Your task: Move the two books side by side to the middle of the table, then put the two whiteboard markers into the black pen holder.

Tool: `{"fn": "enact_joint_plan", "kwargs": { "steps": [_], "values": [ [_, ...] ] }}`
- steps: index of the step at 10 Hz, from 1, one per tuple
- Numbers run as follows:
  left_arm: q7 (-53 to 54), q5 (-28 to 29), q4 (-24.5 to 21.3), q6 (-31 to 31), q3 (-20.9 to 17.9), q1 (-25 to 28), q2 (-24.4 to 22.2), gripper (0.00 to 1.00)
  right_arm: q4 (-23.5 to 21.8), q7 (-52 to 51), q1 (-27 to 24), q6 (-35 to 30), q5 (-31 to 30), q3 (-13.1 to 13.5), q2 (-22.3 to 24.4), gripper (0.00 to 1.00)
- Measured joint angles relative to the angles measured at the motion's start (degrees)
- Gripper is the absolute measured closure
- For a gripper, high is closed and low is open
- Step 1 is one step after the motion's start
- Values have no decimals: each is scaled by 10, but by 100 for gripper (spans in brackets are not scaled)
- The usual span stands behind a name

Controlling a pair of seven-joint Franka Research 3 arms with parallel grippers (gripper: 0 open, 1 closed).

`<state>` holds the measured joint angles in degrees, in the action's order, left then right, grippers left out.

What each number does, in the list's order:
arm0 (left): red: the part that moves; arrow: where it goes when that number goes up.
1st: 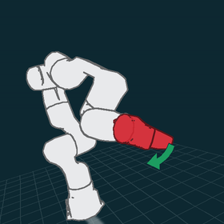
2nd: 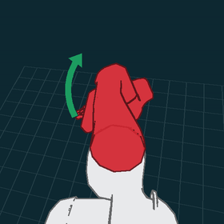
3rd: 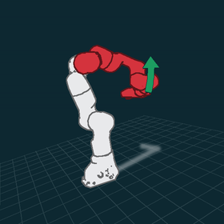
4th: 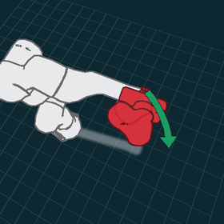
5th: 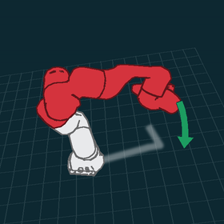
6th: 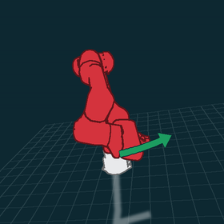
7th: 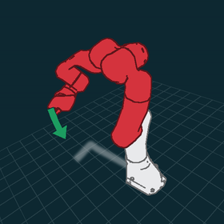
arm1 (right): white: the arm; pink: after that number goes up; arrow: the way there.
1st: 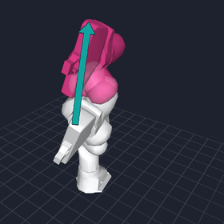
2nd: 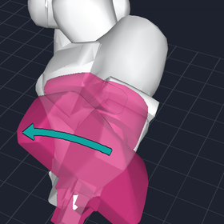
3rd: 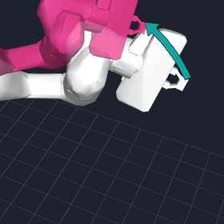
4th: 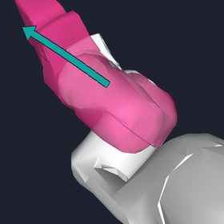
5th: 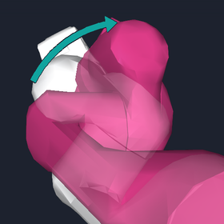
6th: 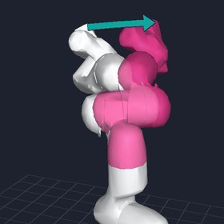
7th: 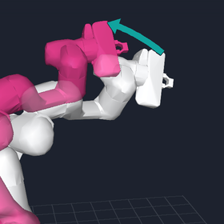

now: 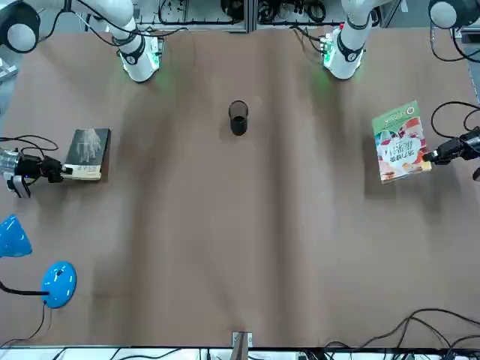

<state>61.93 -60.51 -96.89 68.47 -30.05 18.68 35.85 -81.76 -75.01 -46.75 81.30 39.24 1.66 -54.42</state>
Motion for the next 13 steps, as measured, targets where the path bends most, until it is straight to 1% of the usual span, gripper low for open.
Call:
{"fn": "enact_joint_plan", "kwargs": {
  "steps": [2,3,4,6,8,10,12,13],
  "values": [
    [-40,0,6,2,48,-2,-30,84,0,-5,0,-2,0,0,0,85],
    [-61,-1,16,10,71,-4,-33,84,2,-4,0,-12,0,-1,0,85],
    [-75,-1,26,23,97,-7,-33,84,4,1,0,-38,0,-1,3,85],
    [-91,-17,34,51,156,-9,-33,84,11,43,0,-129,0,0,17,85],
    [-114,-58,34,83,192,-16,-31,84,12,68,-2,-212,-1,6,46,85],
    [-153,-79,34,141,233,-25,-29,84,12,90,-5,-278,-1,18,67,85],
    [-191,-87,34,230,282,-44,-27,84,8,134,-6,-314,-1,18,89,85],
    [-199,-95,34,274,307,-49,-21,84,-2,147,-5,-320,0,16,109,85]
  ]
}}
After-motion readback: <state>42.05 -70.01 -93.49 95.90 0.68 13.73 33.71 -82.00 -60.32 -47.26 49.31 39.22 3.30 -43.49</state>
